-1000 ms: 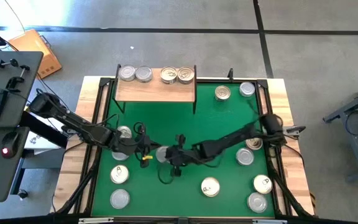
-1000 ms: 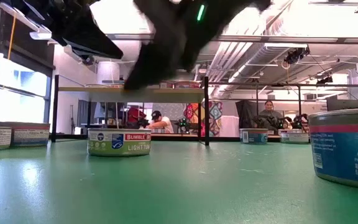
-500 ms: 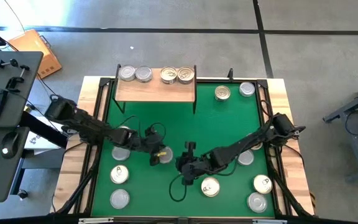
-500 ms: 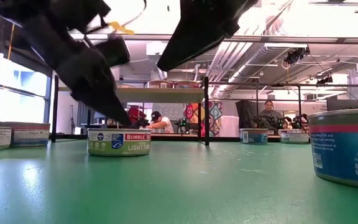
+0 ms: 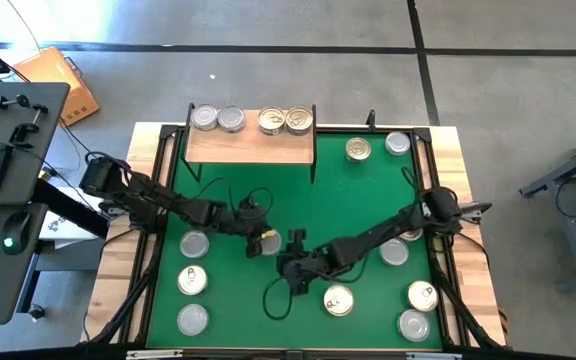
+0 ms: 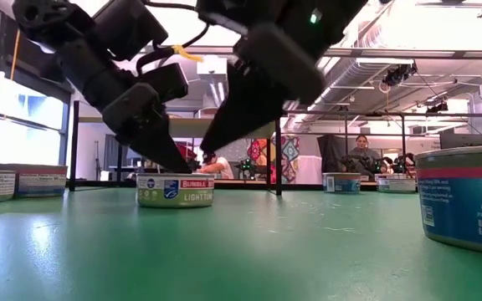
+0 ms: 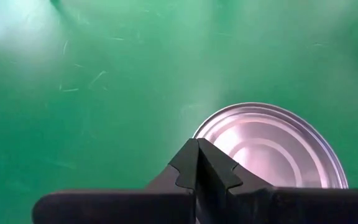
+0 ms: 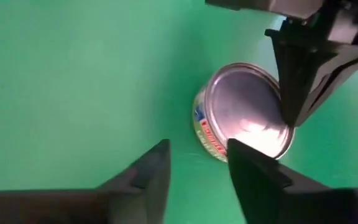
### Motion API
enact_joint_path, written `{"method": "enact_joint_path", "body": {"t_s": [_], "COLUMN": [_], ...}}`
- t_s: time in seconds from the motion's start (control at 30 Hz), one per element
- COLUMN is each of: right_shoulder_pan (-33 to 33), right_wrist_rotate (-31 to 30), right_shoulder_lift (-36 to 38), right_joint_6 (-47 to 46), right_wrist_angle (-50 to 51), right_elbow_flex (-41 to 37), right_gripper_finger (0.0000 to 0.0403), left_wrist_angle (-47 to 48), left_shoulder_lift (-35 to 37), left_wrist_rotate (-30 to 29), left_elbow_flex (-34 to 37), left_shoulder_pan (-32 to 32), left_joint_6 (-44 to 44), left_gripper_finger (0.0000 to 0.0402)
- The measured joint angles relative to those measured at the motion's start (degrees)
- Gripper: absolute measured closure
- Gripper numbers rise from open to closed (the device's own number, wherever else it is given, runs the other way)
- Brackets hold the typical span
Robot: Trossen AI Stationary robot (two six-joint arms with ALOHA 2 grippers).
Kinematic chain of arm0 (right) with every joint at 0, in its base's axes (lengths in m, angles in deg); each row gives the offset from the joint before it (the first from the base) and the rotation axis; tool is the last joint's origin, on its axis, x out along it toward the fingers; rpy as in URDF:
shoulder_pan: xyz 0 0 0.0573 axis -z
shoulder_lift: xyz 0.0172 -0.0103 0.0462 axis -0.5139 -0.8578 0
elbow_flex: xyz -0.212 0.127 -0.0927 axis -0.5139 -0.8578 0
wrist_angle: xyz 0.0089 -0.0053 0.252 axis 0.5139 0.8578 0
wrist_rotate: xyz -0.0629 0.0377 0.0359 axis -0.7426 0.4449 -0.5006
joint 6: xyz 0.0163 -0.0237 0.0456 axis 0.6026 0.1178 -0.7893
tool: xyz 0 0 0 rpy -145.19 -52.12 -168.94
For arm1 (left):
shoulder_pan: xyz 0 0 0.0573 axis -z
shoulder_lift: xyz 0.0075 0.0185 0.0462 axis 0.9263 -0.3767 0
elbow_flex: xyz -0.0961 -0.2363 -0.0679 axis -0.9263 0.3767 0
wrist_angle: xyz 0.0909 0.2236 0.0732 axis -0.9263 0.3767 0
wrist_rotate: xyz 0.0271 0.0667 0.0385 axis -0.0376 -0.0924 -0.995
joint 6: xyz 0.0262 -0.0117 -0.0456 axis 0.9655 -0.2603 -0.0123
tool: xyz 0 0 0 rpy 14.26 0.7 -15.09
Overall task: Stack canned seafood by type on shelf
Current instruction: Put the green tuna can on the shelf
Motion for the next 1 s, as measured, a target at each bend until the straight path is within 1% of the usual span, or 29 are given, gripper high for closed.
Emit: {"method": "enact_joint_path", "body": {"t_s": [0.13,0.2,0.27,0.43,0.53,0.8,1.0], "right_shoulder_pan": [1.64,2.3,2.91,3.4,3.51,3.29,1.92], "right_wrist_rotate": [-1.02,-1.62,-3.2,-7.74,-8.61,-9.42,-9.51], "right_shoulder_lift": [-1.4,-2.53,-3.84,-7.47,-8.56,-7.86,-3.98], "right_joint_6": [7.48,10.37,13.23,20.02,22.47,19.56,12.57], "right_wrist_angle": [-0.31,-0.39,-0.97,-6.31,-9.32,-7.65,-0.17], "right_elbow_flex": [0.04,0.04,0.04,0.04,0.11,0.09,0.09], "right_gripper_finger": [0.0183,0.0162,0.0154,0.0151,0.0151,0.0151,0.0151], "left_wrist_angle": [-0.45,-0.63,-0.59,-0.46,-0.51,-5.24,-5.75], "left_shoulder_lift": [-0.03,-0.07,-0.09,-0.5,-1.68,-5.32,-5.51], "left_wrist_rotate": [0.63,0.7,0.71,1.1,2.1,3.03,3.79], "left_elbow_flex": [0.07,0.07,0.07,0.09,0.05,-0.15,-0.15], "left_shoulder_pan": [-0.91,-1.37,-1.84,-2.9,-3.48,-4.14,-4.16], "left_joint_6": [1.78,2.73,3.45,3.69,4.97,5.5,5.53], "left_gripper_finger": [0.0402,0.0402,0.0402,0.0402,0.0402,0.0401,0.0401]}}
